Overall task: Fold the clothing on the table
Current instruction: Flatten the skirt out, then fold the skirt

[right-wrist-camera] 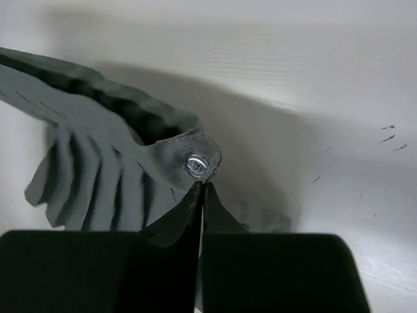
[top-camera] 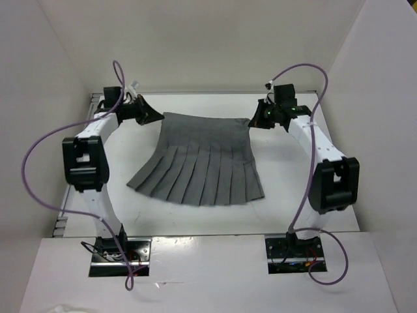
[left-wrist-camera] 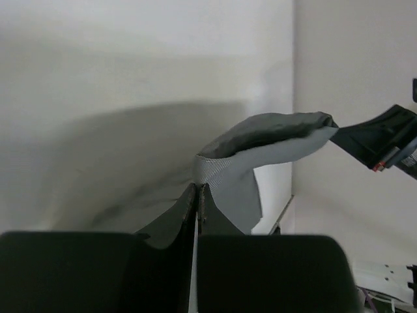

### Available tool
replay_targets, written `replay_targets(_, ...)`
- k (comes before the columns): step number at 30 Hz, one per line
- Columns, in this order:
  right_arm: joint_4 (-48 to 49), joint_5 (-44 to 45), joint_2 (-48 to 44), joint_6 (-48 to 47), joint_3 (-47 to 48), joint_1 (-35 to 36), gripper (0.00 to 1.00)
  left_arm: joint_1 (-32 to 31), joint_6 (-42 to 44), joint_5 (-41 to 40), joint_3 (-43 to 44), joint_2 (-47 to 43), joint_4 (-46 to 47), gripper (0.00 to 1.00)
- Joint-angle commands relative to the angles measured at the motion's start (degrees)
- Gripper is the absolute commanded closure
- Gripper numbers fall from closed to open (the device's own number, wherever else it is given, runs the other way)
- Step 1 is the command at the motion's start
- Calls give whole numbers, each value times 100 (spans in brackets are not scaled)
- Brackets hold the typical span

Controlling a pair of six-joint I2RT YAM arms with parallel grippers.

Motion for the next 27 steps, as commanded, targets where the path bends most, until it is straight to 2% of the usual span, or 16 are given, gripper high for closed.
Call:
replay_targets(1, 688, -171, 494, -65, 362, -277, 100, 44, 385, 4, 987, 838, 217, 100)
replay_targets(3, 741, -171, 994, -117, 687, -278, 100, 44, 385, 56, 1678, 1454, 103, 100)
replay_targets(7, 741, -110, 1444, -240, 1206, -278, 100, 44, 324, 57, 2411, 2080, -64, 100)
replay_targets(9, 592, -109, 1445, -240, 1356, -278, 100, 44, 324, 57, 2842, 2222, -204, 100)
replay_targets(11, 461, -109, 1445, -293, 1426, -278, 100, 44, 271, 109, 2914, 2223, -267, 100)
replay_targets(15, 188, 67, 1006, -293, 1120, -278, 100, 44, 271, -13, 2160, 1741, -214, 100)
replay_targets(16, 187, 67, 919, -293, 1023, -278, 100, 44, 219, -14, 1697, 1443, -83, 100)
replay_targets(24, -454, 251, -276, -29, -5, -225, 100, 96, 288, -382, -336, -253, -55, 100)
replay_targets(27, -857, 103, -488, 93, -112, -32, 100, 97, 350, -383, -636, -719, -126, 100)
